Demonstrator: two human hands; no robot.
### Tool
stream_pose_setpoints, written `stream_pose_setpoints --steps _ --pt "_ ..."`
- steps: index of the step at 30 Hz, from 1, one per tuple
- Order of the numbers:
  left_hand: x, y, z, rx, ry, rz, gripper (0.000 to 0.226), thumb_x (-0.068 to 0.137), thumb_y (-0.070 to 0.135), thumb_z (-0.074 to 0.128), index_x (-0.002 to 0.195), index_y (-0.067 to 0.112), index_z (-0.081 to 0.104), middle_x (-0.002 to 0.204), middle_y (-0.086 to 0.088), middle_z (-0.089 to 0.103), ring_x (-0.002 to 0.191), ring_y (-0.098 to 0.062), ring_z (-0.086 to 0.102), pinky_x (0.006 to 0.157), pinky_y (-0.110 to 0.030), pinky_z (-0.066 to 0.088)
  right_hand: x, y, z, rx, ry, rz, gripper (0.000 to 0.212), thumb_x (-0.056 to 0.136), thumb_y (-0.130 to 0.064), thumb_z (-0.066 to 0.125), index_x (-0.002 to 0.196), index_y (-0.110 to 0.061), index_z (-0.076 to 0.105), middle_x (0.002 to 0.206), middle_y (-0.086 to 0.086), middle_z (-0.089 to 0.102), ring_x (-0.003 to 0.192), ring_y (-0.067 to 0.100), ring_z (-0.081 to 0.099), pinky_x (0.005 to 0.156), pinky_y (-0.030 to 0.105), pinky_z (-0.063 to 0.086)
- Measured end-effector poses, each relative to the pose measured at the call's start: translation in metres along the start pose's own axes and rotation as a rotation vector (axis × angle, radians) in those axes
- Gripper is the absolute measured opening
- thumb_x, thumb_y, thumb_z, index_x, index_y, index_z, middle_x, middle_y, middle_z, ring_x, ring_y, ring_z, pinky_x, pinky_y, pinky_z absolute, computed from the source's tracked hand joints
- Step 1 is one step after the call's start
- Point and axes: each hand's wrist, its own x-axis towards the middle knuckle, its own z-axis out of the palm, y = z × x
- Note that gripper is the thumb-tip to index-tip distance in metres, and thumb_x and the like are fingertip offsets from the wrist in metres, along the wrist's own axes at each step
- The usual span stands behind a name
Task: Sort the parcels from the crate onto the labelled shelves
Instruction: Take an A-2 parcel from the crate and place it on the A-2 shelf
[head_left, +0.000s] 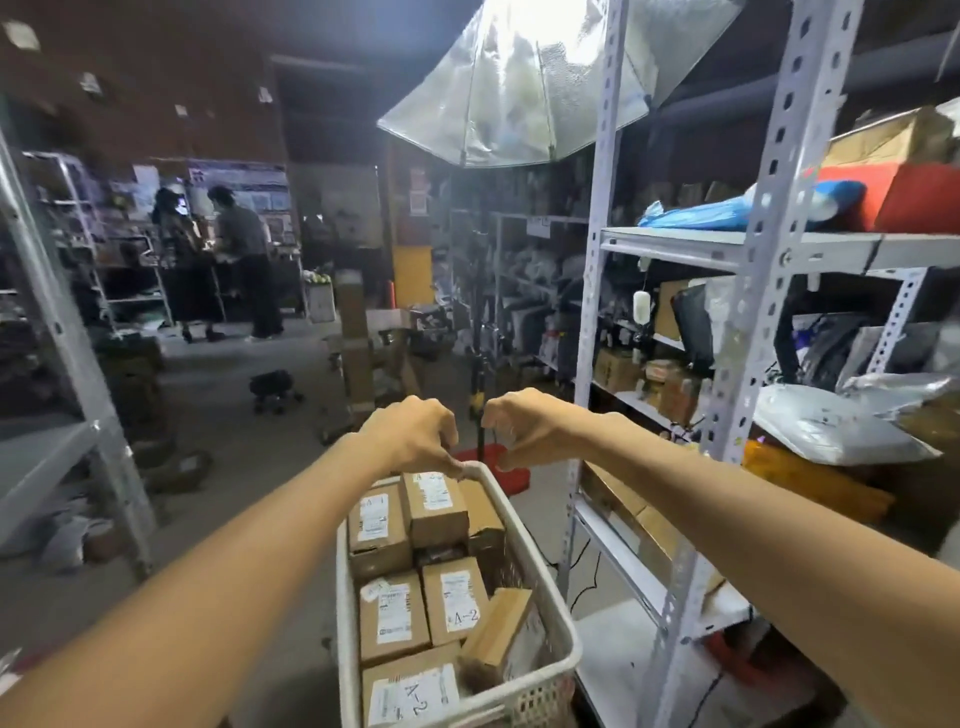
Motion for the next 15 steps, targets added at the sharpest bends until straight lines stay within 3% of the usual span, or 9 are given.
stream_pose_setpoints --steps 2,6,12,15 --pt "0.007 -0.019 0.005 0.005 -0.005 -0.011 0.045 0.072 0.051 0.075 0.107 0.024 0.066 0.102 0.004 0.069 0.087 -0.014 0.063 0.06 -0.023 0.042 0.023 -0.002 0.013 -0.001 -0.037 -0.023 0.042 0.073 -0.022 0.077 0.11 -0.011 0.061 0.102 0.006 0.065 0.084 0.022 0.062 0.064 0.032 0.056" --pt "0.023 -0.05 0.015 0.06 -0.041 -0.046 0.045 0.072 0.05 0.074 0.108 0.024 0.065 0.1 0.005 0.069 0.088 -0.015 0.064 0.064 -0.027 0.043 0.06 0.001 0.037 -0.041 -0.1 -0.022 0.048 0.074 -0.027 0.074 0.117 -0.014 0.057 0.104 0.006 0.064 0.082 0.022 0.059 0.064 0.032 0.052" --pt "0.058 -0.081 0.029 0.067 -0.069 -0.072 0.046 0.073 0.051 0.073 0.108 0.023 0.064 0.099 0.002 0.069 0.085 -0.015 0.064 0.059 -0.025 0.043 0.098 0.017 0.052 -0.014 -0.16 0.004 0.036 0.072 -0.023 0.073 0.101 -0.013 0.055 0.094 0.006 0.06 0.079 0.022 0.057 0.055 0.028 0.041" --pt "0.081 -0.093 0.037 0.046 -0.086 -0.108 0.047 0.071 0.05 0.073 0.109 0.023 0.064 0.101 0.002 0.069 0.088 -0.016 0.064 0.067 -0.029 0.048 0.12 0.033 0.056 -0.018 -0.178 0.001 0.035 0.072 -0.024 0.073 0.099 -0.009 0.056 0.094 0.009 0.062 0.08 0.025 0.059 0.06 0.034 0.046"
